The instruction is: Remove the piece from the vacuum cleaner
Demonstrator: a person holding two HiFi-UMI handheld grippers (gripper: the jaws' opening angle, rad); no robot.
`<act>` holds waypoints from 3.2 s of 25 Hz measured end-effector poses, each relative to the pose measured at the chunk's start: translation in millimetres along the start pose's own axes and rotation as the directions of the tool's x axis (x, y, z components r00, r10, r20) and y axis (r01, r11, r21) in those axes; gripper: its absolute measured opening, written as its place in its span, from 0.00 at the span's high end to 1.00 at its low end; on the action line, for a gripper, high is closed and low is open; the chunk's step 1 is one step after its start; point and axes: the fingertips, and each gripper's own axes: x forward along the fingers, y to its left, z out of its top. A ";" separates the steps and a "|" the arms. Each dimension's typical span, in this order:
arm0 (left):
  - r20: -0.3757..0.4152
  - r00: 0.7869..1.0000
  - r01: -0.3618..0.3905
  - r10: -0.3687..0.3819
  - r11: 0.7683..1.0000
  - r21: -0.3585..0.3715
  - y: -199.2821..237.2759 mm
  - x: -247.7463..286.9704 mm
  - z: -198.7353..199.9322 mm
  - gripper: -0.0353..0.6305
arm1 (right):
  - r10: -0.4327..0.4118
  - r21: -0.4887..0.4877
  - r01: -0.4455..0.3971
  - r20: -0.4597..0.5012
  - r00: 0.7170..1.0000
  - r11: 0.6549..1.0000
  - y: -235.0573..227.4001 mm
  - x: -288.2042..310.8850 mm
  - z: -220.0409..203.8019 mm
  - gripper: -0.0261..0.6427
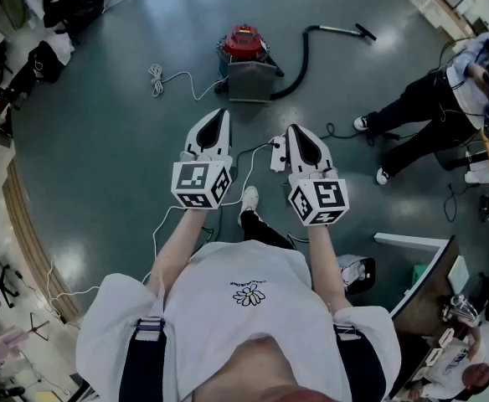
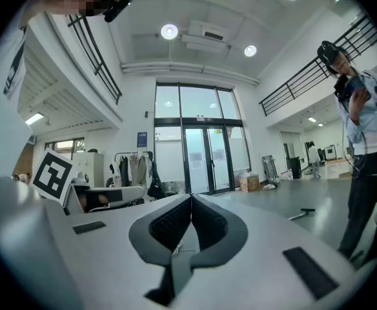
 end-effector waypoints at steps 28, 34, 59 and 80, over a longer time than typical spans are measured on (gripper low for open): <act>-0.055 0.992 -0.111 0.112 0.994 0.026 141.2 253.4 1.0 0.94 | 0.046 0.035 -0.042 -0.127 0.991 0.999 -141.0 263.6 -16.2 0.94; -0.060 0.995 -0.085 0.085 0.996 0.014 213.5 349.9 12.1 0.94 | 0.003 0.020 0.001 -0.180 0.984 1.000 -173.6 369.1 -18.5 0.94; -0.434 0.895 0.168 -0.102 0.979 0.116 302.6 575.0 -108.7 0.94 | 0.035 -0.045 -0.056 -0.375 0.926 0.997 -247.8 561.3 -98.5 0.94; -0.984 0.075 0.781 0.161 0.604 0.158 352.6 656.5 -507.0 0.94 | 0.056 -0.166 -0.644 -0.949 0.310 0.746 -336.1 576.1 -509.5 0.69</act>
